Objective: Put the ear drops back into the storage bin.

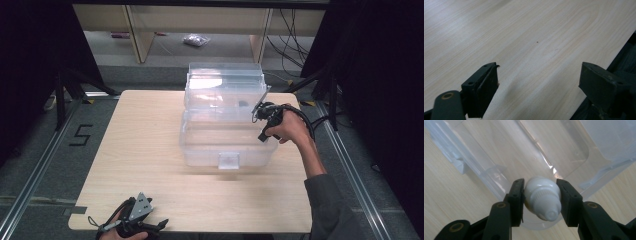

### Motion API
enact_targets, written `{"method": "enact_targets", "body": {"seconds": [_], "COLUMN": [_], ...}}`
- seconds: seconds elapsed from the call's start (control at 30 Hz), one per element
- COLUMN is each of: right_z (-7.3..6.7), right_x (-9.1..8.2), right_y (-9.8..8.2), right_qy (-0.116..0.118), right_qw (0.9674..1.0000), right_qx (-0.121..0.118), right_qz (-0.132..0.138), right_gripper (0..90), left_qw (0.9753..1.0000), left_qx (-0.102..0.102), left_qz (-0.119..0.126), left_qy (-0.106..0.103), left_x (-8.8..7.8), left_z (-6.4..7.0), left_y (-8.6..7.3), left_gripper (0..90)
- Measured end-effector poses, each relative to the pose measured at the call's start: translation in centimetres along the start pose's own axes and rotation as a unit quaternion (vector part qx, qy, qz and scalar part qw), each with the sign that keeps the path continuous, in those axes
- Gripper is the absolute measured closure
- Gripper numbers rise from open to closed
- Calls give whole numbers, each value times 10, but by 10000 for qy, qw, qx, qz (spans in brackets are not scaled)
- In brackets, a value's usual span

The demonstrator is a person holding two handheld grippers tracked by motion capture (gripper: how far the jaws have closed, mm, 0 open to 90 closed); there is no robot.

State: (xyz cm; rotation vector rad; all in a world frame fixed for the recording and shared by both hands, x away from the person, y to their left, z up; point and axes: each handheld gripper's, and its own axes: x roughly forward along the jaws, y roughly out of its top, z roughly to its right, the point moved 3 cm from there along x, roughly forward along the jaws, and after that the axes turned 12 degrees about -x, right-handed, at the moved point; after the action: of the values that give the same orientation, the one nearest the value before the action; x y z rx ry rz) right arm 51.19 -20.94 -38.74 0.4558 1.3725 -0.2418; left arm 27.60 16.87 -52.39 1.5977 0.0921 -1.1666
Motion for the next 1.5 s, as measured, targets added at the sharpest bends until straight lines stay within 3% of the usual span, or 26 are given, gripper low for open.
{"method": "enact_targets", "body": {"seconds": [0.17,0.2,0.27,0.37,0.4,0.43,0.5,0.57,0.67,0.7,0.8,0.93,1.03,1.07,1.23,1.3,1.37,1.4,1.43,1.5], "right_z": [2,4,3,3,2,5,2,7,6,9,6,9,7,9,8,6,10,10,7,7], "right_x": [9,11,18,24,25,27,28,31,33,34,40,46,48,50,57,57,61,61,59,60], "right_y": [4,5,6,5,5,4,5,5,5,4,3,0,0,0,-3,-2,-4,-3,-1,0], "right_qy": [50,40,143,156,213,150,198,139,176,143,266,245,243,217,280,298,313,285,297,304], "right_qw": [9997,9998,9996,9996,9991,9995,9990,9995,9991,9994,9986,9989,9983,9989,9983,9972,9984,9983,9971,9973], "right_qx": [39,-80,114,120,224,21,224,65,173,27,326,212,325,223,344,518,288,308,497,456], "right_qz": [-227,-179,-218,-208,-284,-286,-324,-291,-331,-328,-308,-329,-408,-360,-382,-457,-372,-393,-485,-479], "right_gripper": [601,601,601,601,601,601,601,601,601,601,601,601,601,601,601,601,601,601,601,601], "left_qw": [10000,10000,10000,10000,10000,10000,10000,10000,10000,10000,10000,10000,10000,10000,10000,10000,10000,10000,10000,10000], "left_qx": [24,22,-2,23,-40,-43,23,25,20,-50,23,-50,-43,10,-35,-37,-35,-37,-36,-16], "left_qz": [-10,-8,-22,-8,43,44,-12,-12,-6,56,2,57,54,-14,52,50,48,48,46,26], "left_qy": [31,32,15,27,3,0,27,27,24,-15,28,-3,-5,15,3,5,1,3,4,-31], "left_x": [0,0,0,0,1,1,0,0,0,1,0,1,1,0,1,1,1,1,1,1], "left_z": [0,0,-1,0,1,1,0,0,0,1,0,1,1,0,1,1,1,1,1,1], "left_y": [0,0,0,0,0,0,0,0,0,0,0,0,0,0,0,0,0,0,0,0], "left_gripper": [151,150,150,151,150,151,150,151,151,151,151,151,151,151,151,151,151,151,151,151]}}
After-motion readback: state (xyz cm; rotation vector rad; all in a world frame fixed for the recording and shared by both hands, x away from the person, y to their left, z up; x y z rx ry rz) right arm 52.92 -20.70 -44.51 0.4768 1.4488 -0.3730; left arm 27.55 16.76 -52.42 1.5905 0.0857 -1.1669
